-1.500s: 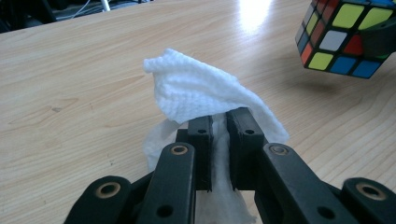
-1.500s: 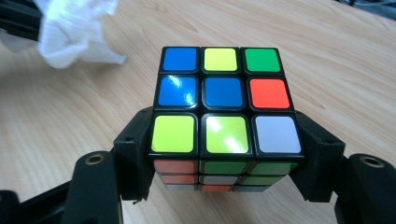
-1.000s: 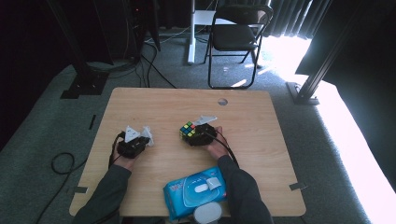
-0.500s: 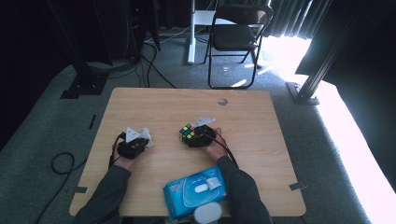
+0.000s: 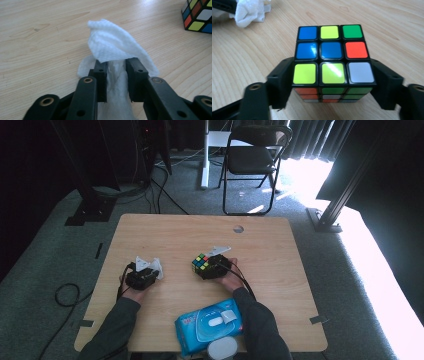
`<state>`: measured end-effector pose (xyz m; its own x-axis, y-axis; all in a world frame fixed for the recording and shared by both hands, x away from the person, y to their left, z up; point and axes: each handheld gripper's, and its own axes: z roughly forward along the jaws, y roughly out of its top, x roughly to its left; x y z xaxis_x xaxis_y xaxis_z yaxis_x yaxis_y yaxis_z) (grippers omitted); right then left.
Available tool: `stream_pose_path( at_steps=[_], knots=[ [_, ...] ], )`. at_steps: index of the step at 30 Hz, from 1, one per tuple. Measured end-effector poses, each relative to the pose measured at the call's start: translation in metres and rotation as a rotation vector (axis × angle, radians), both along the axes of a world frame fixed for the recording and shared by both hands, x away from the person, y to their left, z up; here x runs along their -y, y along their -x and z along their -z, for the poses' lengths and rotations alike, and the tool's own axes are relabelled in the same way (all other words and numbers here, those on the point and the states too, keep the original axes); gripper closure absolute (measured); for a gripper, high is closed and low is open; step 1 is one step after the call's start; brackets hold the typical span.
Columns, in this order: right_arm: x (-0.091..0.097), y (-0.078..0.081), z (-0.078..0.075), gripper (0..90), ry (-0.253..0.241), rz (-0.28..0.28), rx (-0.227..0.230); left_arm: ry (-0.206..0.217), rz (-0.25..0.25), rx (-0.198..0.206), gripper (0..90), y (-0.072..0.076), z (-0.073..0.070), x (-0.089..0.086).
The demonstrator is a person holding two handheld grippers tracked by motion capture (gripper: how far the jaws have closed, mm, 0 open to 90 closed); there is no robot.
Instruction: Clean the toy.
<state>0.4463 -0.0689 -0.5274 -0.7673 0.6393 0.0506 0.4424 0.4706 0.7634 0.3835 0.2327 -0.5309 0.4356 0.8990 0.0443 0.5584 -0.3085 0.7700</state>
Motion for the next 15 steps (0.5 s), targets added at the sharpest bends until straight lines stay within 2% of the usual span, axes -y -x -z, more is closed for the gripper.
stream_pose_path(
  at_steps=[7,15],
  knots=[
    [0.003,0.003,-0.006,19.1,-0.027,0.002,0.014,0.04,0.003,0.014,54.7,0.002,-0.004,-0.003],
    [0.015,0.007,-0.022,17.7,-0.088,0.007,0.06,0.094,0.025,0.062,49.2,0.007,-0.015,-0.008]
  ],
)
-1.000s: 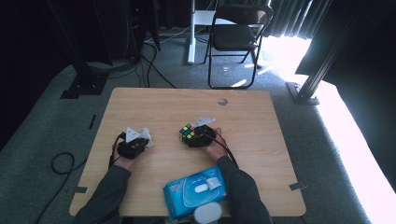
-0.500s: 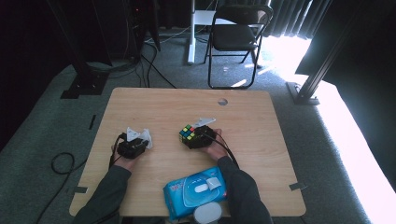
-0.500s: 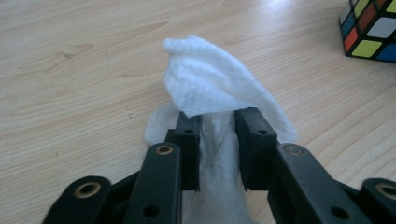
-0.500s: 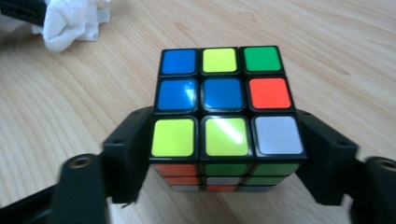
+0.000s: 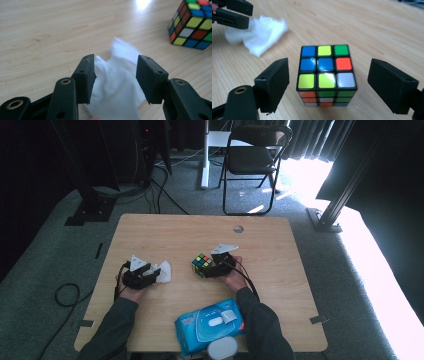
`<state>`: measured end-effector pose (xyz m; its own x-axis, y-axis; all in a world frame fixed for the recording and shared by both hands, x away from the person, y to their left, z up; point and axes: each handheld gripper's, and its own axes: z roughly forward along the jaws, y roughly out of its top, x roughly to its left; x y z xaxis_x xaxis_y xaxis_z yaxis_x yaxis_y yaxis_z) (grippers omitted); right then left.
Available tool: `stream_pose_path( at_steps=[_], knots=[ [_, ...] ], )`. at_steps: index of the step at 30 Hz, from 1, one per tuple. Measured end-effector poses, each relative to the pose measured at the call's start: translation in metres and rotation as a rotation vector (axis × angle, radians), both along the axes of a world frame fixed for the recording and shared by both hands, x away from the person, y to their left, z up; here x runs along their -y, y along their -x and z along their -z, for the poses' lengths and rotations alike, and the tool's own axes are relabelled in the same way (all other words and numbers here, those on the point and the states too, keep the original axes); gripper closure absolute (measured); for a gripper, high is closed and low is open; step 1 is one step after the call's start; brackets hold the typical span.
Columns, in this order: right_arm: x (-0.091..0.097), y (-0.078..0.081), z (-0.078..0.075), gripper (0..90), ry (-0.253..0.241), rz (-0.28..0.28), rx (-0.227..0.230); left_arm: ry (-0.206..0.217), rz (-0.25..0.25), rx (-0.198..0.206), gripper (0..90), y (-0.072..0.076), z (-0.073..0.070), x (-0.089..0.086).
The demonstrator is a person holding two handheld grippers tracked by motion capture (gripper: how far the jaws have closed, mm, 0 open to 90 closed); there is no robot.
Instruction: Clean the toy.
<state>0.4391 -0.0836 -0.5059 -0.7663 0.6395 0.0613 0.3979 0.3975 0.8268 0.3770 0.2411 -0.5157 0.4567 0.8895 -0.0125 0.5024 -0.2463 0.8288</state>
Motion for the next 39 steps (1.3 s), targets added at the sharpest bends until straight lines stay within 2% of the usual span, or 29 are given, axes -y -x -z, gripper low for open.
stream_pose_path(
  at_steps=[3,5,8,12,16,20,23,27,31,39],
  knots=[
    [0.004,0.001,-0.003,18.6,-0.03,-0.015,0.0,0.012,-0.003,0.023,49.3,0.002,-0.004,-0.003],
    [0.007,0.003,-0.006,24.6,-0.035,-0.008,0.02,0.015,-0.012,0.03,51.6,0.002,-0.006,-0.006],
    [0.012,0.004,-0.007,34.8,-0.046,0.008,0.04,0.022,-0.031,0.035,55.1,0.003,-0.008,-0.01],
    [0.018,0.007,-0.007,54.8,-0.06,0.038,0.062,0.029,-0.041,0.044,61.2,0.003,-0.009,-0.016],
    [0.022,0.008,-0.006,67.8,-0.049,0.078,0.075,0.031,-0.065,0.047,68.5,0.003,-0.01,-0.02],
    [0.03,0.006,-0.003,78.2,-0.052,0.138,0.065,0.04,-0.088,0.047,72.5,0.003,-0.01,-0.025],
    [0.036,0.005,0.0,90.0,-0.039,0.17,0.064,0.041,-0.107,0.046,75.5,0.003,-0.01,-0.028],
    [0.04,0.004,0.002,90.0,-0.028,0.184,0.051,0.064,-0.121,0.04,81.8,0.003,-0.01,-0.031],
    [0.04,0.004,0.004,90.0,-0.019,0.179,0.045,0.059,-0.128,0.045,89.2,0.003,-0.011,-0.032],
    [0.041,0.004,0.013,90.0,-0.008,0.188,0.029,0.063,-0.134,0.043,90.0,0.002,-0.01,-0.035]
  ],
)
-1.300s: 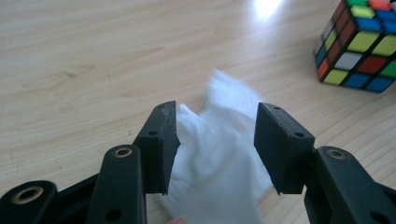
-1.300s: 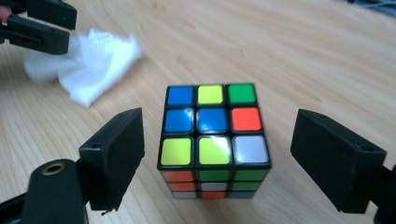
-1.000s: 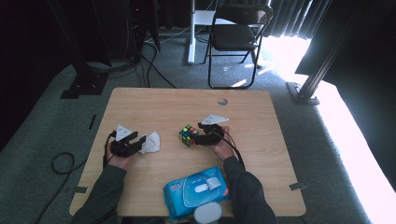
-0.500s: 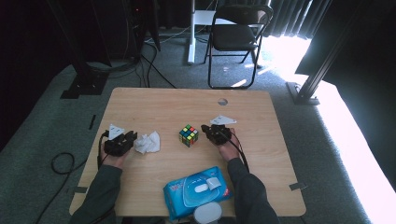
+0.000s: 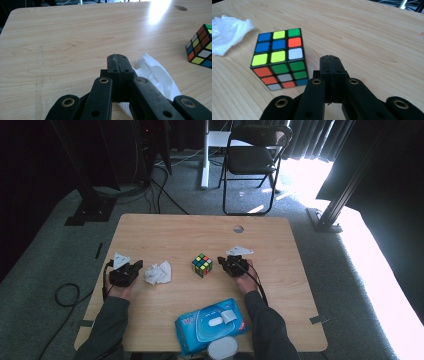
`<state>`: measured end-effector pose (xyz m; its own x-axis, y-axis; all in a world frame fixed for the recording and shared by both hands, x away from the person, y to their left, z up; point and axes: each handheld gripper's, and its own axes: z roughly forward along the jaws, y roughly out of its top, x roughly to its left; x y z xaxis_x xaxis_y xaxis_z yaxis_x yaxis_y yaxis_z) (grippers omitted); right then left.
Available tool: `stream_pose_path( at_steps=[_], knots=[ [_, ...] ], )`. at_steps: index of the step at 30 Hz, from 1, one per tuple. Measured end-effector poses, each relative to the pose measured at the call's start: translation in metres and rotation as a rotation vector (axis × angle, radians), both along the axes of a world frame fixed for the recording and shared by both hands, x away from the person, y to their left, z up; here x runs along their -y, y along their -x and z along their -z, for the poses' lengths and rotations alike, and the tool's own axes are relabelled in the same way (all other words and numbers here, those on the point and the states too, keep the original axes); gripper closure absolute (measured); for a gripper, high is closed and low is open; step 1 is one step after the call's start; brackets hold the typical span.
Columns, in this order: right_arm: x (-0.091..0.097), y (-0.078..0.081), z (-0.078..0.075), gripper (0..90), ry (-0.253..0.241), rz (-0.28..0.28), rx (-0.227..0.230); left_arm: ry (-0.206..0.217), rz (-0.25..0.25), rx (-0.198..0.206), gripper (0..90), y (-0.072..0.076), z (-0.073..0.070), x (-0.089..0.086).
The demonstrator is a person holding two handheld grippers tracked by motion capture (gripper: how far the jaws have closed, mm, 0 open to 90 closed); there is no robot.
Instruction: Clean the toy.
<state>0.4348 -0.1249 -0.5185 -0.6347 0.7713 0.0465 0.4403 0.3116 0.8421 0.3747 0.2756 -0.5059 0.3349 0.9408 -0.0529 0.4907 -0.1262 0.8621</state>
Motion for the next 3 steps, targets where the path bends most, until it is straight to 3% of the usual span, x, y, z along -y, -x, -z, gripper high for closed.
stream_pose_path(
  at_steps=[3],
  knots=[
    [0.0023,-0.0005,0.0,90.0,0.001,0.008,0.0,0.012,-0.007,-0.004,90.0,-0.0005,0.0004,-0.0019]
  ],
)
